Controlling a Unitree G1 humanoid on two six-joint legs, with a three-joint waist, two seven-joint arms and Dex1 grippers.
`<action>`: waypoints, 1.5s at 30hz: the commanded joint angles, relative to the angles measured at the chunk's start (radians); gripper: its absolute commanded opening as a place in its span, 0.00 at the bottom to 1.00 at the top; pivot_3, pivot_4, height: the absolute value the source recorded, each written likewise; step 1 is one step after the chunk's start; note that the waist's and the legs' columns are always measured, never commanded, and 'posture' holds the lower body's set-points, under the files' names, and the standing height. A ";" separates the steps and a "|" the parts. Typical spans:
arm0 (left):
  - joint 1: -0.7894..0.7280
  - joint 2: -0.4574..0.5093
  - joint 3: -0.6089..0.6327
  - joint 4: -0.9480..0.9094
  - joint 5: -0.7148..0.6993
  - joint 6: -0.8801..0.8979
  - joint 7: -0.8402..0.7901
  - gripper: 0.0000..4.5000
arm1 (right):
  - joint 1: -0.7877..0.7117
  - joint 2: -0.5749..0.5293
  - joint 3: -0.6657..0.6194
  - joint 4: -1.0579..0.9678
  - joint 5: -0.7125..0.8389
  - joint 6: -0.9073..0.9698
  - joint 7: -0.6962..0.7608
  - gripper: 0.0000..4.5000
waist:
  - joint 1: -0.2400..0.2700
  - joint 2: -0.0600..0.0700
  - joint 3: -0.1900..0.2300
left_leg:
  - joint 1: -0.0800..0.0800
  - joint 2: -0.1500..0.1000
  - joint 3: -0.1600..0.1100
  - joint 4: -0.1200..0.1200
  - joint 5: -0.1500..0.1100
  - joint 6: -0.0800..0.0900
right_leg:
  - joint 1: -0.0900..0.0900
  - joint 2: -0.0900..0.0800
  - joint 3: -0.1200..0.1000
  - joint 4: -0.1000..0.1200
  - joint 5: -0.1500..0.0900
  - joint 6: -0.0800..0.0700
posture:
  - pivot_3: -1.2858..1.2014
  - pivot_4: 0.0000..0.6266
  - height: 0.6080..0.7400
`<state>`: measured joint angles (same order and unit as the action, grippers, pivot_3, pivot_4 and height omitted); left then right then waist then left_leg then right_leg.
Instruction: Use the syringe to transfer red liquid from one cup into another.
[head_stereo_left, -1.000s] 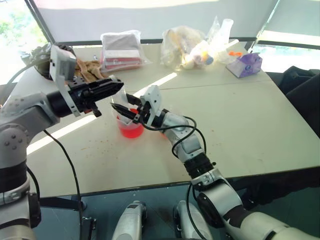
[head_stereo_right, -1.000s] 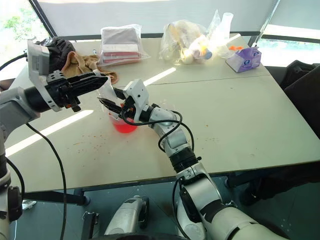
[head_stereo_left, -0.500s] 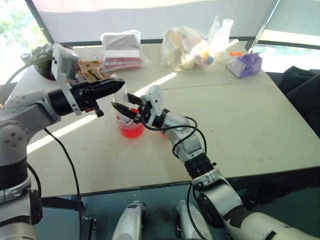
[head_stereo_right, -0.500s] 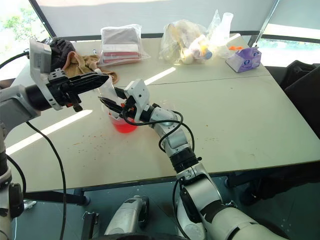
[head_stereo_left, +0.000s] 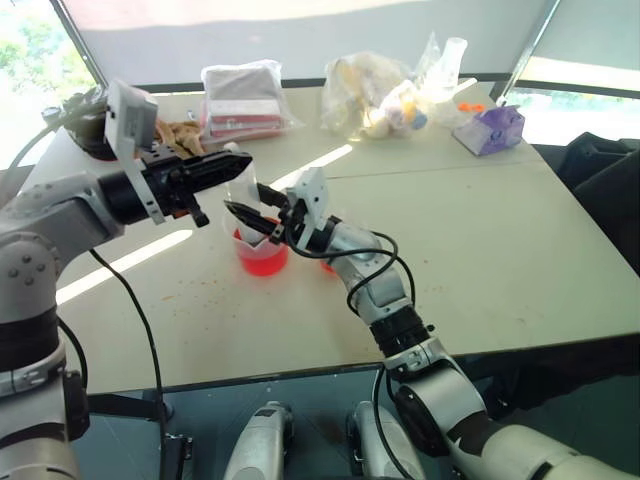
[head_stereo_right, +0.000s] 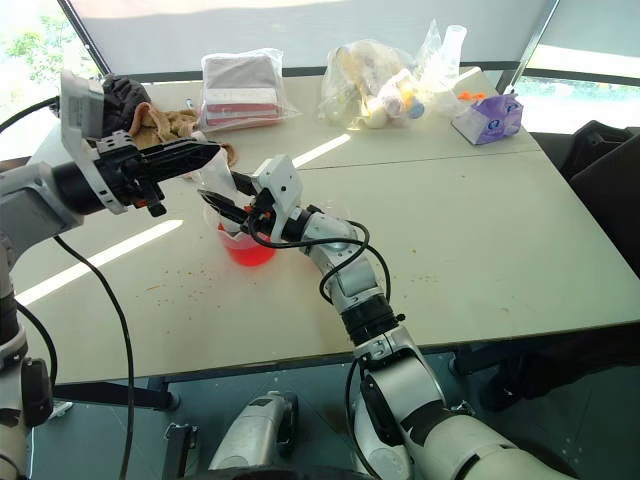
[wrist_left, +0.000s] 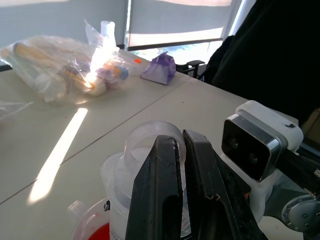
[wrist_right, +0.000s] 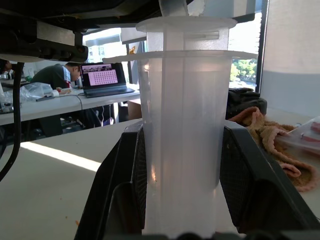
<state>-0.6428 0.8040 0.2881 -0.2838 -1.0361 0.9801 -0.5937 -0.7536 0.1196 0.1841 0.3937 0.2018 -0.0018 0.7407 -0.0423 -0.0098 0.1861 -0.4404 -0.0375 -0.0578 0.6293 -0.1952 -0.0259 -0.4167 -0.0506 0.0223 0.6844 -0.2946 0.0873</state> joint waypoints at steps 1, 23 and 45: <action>-0.074 0.007 0.034 -0.027 -0.014 -0.036 -0.006 0.00 | 0.016 0.010 0.063 -0.016 -0.014 0.022 0.041 0.32 | 0.000 0.000 0.000 | 0.000 0.000 0.000 0.000 0.000 0.000 | 0.000 0.000 0.000 0.000 0.000 0.000 | 0.52 0.24 0.97; -0.101 0.012 0.041 0.005 0.006 -0.047 -0.031 0.00 | 0.025 0.005 0.073 -0.002 -0.026 0.017 0.045 0.32 | 0.000 0.000 0.000 | 0.000 0.000 0.000 0.000 0.000 0.000 | 0.000 0.000 0.000 0.000 0.000 0.000 | 0.52 0.24 0.97; -0.021 0.030 0.049 -0.036 0.018 -0.026 -0.038 0.49 | -0.045 -0.013 0.015 -0.058 0.001 0.030 0.019 0.32 | 0.000 0.000 0.000 | 0.000 0.000 0.000 0.000 0.000 0.000 | 0.000 0.000 0.000 0.000 0.000 0.000 | 0.52 0.24 0.97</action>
<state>-0.6602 0.8187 0.2922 -0.2897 -1.0141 0.9757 -0.6366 -0.7643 0.0976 0.1868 0.3857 0.1978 0.0353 0.7528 -0.0424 -0.0098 0.1861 -0.4404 -0.0375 -0.0579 0.6292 -0.1951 -0.0261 -0.4168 -0.0506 0.0223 0.6844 -0.2946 0.0873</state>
